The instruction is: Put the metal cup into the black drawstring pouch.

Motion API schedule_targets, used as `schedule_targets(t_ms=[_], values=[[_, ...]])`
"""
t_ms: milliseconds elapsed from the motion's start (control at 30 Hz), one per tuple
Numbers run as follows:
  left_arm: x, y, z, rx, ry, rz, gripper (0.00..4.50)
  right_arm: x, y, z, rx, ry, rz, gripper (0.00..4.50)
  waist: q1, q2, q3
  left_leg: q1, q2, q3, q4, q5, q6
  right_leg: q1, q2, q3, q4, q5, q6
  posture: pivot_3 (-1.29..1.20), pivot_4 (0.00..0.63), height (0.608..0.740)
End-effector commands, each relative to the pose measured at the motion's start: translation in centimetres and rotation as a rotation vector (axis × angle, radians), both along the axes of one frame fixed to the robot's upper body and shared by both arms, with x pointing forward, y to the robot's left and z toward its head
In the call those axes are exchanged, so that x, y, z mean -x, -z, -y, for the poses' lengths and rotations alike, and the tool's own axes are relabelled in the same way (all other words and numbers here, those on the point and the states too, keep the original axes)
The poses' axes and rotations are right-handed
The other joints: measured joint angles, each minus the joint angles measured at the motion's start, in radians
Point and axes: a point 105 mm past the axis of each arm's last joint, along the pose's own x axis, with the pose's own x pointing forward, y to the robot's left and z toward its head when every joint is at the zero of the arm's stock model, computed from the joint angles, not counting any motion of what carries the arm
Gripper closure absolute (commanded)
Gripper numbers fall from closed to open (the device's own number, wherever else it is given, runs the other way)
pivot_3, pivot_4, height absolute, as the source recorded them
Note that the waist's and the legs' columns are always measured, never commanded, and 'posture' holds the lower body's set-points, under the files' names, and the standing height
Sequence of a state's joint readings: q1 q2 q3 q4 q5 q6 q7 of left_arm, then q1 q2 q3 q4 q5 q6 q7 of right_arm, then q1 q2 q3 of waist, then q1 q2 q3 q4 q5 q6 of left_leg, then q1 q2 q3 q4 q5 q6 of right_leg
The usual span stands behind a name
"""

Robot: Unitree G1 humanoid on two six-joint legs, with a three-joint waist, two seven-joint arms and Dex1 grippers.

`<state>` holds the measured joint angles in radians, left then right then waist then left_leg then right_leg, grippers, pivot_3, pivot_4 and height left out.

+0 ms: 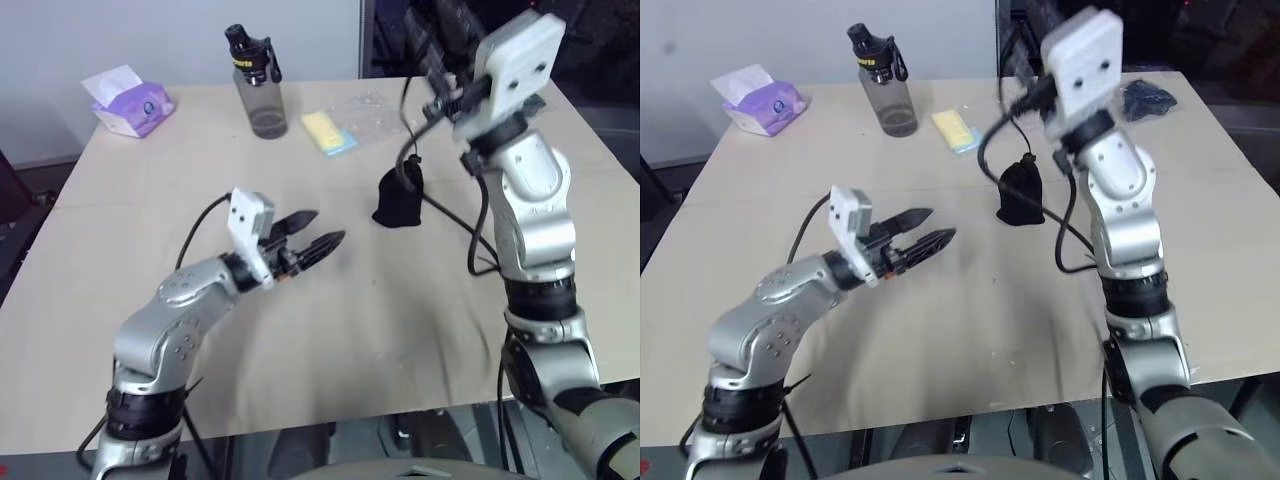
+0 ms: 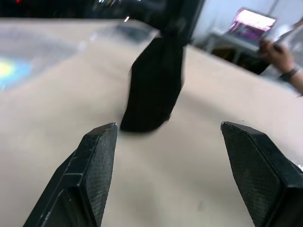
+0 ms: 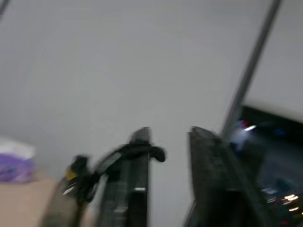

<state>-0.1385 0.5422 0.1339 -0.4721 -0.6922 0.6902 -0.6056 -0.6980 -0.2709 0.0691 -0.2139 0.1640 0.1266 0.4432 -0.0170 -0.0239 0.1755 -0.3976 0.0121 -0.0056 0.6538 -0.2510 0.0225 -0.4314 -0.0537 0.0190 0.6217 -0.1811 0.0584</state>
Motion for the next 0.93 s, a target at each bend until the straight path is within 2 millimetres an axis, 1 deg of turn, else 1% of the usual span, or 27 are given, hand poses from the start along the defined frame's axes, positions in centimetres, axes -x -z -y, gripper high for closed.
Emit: schedule_targets(t_ms=[33, 67, 100, 167, 233, 367, 433, 500, 567, 633, 733, 933], values=[[1.3, 0.1, -1.3, -0.051, -0.003, 0.021, 0.86, 1.3, 3.8, 0.1, 0.1, -0.119, -0.145, 1.03, 0.003, 0.001, 0.001, 0.0, 0.0, 0.0, 0.0, 0.0, 0.0, 0.0, 0.0, 0.0, 0.0, 0.0, -0.001, 0.0, 0.15, 0.74], [1.5, 0.8, -1.9, -0.08, -0.018, 0.007, 0.86, 1.3, 5.0, 0.9, 0.111, -0.12, -0.194, 0.45, 0.005, 0.001, 0.001, 0.0, 0.0, 0.0, 0.0, 0.0, 0.0, 0.0, -0.001, 0.0, 0.0, -0.001, -0.001, 0.0, 0.15, 0.74], [1.8, 1.5, -2.3, -0.116, -0.028, -0.005, 0.86, 1.3, 6.2, 1.6, 0.128, -0.12, -0.238, 0.03, 0.005, 0.001, 0.001, -0.001, -0.001, 0.001, 0.0, 0.0, 0.0, 0.0, -0.001, 0.0, 0.0, -0.002, -0.004, 0.0, 0.15, 0.74], [2.8, 3.6, -3.4, -0.212, -0.046, -0.037, 0.86, 1.6, 9.5, 3.9, 0.185, -0.125, -0.353, 0.03, 0.004, 0.001, 0.001, -0.001, -0.001, 0.002, 0.001, 0.0, 0.0, 0.0, -0.001, 0.001, 0.0, -0.003, -0.004, 0.0, 0.15, 0.74], [3.7, 4.9, -3.8, -0.25, -0.05, -0.058, 0.86, 2.1, 11.6, 5.7, 0.216, -0.125, -0.423, 0.03, 0.004, 0.001, 0.001, 0.001, -0.001, 0.002, 0.001, 0.0, 0.0, 0.0, -0.001, 0.002, -0.001, -0.003, -0.004, 0.0, 0.15, 0.74], [4.9, 6.4, -4.3, -0.279, -0.069, -0.079, 0.86, 2.6, 15.0, 8.8, 0.228, -0.103, -0.536, 0.03, 0.004, 0.001, 0.001, 0.001, 0.0, 0.003, 0.001, 0.0, 0.0, 0.0, 0.0, 0.002, -0.001, -0.004, -0.003, 0.0, 0.15, 0.74], [5.5, 7.6, -4.6, -0.34, -0.088, -0.071, 0.86, 2.8, 17.0, 10.5, 0.19, -0.083, -0.622, 0.03, 0.004, 0.0, 0.0, 0.002, 0.001, 0.003, 0.001, 0.0, 0.0, 0.0, 0.001, 0.002, -0.001, -0.005, -0.001, 0.0, 0.15, 0.74], [5.8, 8.3, -4.8, -0.364, -0.112, -0.072, 0.86, 3.2, 18.6, 11.8, 0.152, -0.085, -0.682, 0.03, 0.004, 0.0, 0.0, 0.003, 0.001, 0.004, 0.001, 0.0, 0.0, 0.001, 0.001, 0.003, -0.001, -0.006, -0.001, 0.0, 0.15, 0.74], [5.7, 8.5, -5.0, -0.359, -0.151, -0.068, 0.86, 3.9, 19.5, 12.6, 0.132, -0.112, -0.694, 0.03, 0.005, 0.0, -0.001, 0.003, 0.001, 0.005, 0.002, 0.0, 0.0, 0.001, 0.001, 0.004, -0.001, -0.005, -0.002, 0.0, 0.15, 0.74], [5.4, 8.1, -5.1, -0.343, -0.184, -0.045, 0.86, 4.4, 20.1, 13.2, 0.136, -0.13, -0.706, 0.03, 0.004, 0.0, -0.001, 0.003, 0.001, 0.005, 0.002, 0.0, 0.0, 0.001, 0.001, 0.004, -0.001, -0.005, -0.002, 0.0, 0.15, 0.74], [5.2, 7.7, -5.2, -0.337, -0.219, -0.005, 0.86, 4.3, 20.5, 14.4, 0.114, -0.111, -0.72, 0.03, 0.003, 0.0, -0.001, 0.004, 0.002, 0.006, 0.003, 0.0, 0.0, 0.002, 0.001, 0.004, 0.0, -0.006, -0.001, 0.0, 0.15, 0.74], [4.9, 7.3, -5.0, -0.33, -0.232, 0.026, 0.86, 4.1, 20.9, 15.3, 0.126, -0.108, -0.718, 0.03, 0.004, 0.0, -0.001, 0.003, 0.002, 0.006, 0.004, 0.0, 0.0, 0.002, 0.001, 0.004, 0.0, -0.006, -0.001, 0.0, 0.15, 0.74]])
